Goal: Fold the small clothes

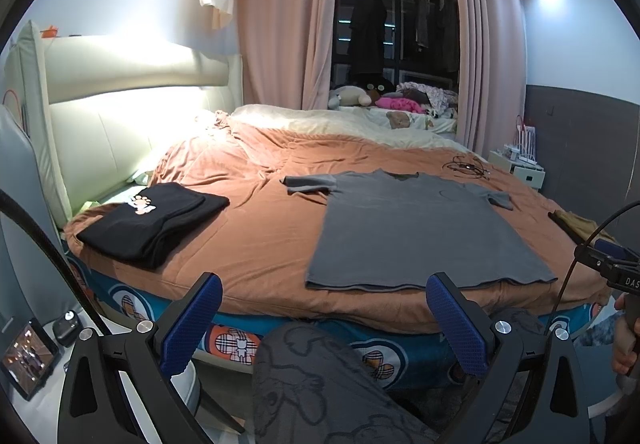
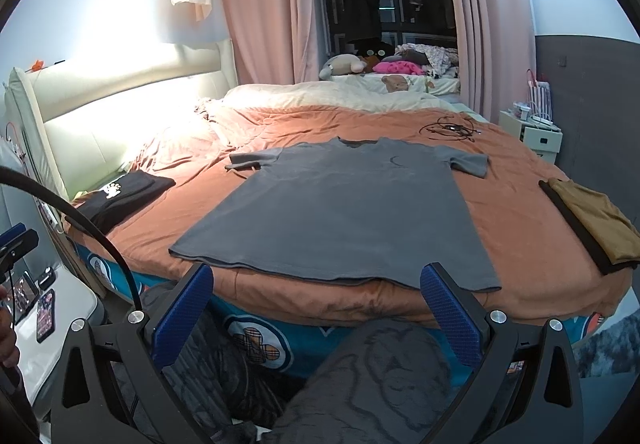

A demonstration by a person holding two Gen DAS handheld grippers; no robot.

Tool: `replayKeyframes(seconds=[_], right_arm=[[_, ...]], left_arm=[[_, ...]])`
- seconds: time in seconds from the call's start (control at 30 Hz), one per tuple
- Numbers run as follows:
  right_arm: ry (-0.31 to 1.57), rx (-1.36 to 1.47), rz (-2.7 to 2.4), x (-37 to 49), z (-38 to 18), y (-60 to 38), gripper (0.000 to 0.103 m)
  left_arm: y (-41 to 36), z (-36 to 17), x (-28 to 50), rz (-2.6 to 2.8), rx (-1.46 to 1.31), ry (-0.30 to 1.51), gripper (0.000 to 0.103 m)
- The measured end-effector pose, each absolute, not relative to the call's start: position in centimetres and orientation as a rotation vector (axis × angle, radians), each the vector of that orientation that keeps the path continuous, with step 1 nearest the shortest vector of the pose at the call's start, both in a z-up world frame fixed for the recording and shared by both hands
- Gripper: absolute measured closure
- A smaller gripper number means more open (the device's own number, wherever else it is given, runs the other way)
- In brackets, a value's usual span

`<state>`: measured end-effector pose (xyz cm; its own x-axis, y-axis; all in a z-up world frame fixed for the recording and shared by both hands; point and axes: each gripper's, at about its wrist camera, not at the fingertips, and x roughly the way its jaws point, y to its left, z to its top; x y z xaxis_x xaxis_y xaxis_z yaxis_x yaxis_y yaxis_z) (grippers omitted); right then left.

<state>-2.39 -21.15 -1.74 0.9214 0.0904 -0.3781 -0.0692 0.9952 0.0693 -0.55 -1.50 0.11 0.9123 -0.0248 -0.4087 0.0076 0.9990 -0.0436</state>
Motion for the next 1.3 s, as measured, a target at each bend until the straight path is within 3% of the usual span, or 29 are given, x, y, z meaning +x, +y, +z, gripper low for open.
replayKeyframes(seconds=[1.3], right_arm=[[0.412,0.052,0.096,0.2,-1.7,-21.1,0.000]], left_arm=[[-0.4,0.2,2.8,0.015,-0.044,0.422,0.001]])
